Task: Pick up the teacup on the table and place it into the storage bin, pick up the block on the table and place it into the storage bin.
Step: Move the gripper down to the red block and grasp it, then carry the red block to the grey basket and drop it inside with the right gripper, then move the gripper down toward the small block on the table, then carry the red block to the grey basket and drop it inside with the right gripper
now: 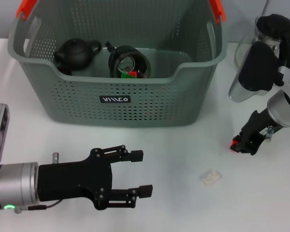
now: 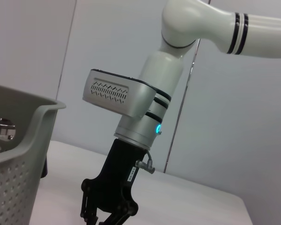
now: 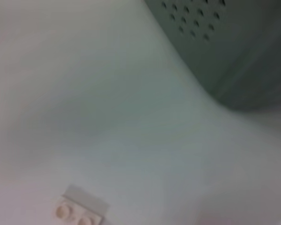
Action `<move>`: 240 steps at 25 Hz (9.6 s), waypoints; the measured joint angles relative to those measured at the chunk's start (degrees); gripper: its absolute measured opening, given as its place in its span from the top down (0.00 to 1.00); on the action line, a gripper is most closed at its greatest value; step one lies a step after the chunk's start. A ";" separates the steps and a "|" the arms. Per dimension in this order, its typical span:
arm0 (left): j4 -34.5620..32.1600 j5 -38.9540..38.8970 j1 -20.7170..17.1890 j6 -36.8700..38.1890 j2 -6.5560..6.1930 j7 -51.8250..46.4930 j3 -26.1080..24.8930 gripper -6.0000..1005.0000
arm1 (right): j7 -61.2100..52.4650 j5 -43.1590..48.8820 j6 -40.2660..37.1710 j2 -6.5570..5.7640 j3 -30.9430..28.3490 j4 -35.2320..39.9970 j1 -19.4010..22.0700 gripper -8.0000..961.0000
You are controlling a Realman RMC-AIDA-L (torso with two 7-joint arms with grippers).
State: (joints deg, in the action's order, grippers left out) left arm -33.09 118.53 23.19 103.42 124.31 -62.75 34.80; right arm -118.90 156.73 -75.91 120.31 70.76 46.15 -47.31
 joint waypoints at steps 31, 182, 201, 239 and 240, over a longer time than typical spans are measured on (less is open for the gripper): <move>0.05 -0.51 0.81 -0.26 -0.12 -0.35 -0.15 0.19 | 19.15 -27.30 -27.91 -2.87 -23.32 11.15 5.68 0.82; -0.66 5.49 0.03 -2.61 -0.38 -0.16 -5.36 0.21 | 3.38 -11.63 -10.95 0.14 18.25 4.53 -1.98 0.45; -0.65 5.49 0.07 -2.79 -0.38 -0.24 -5.36 0.21 | 3.77 -12.07 -8.88 0.36 22.24 3.69 -2.10 0.48; -0.66 5.48 1.77 -2.78 -0.80 -0.63 -7.12 0.21 | 23.68 -56.60 -26.15 -0.39 -26.72 19.35 7.43 0.79; -0.65 5.48 1.85 -2.77 -0.81 -0.65 -7.12 0.21 | 22.66 -56.11 -22.80 -0.38 -25.70 19.39 6.73 0.79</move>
State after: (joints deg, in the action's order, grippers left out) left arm -33.74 124.01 25.03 100.65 123.50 -63.41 27.68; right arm -96.25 100.62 -98.71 119.93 45.05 65.54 -40.58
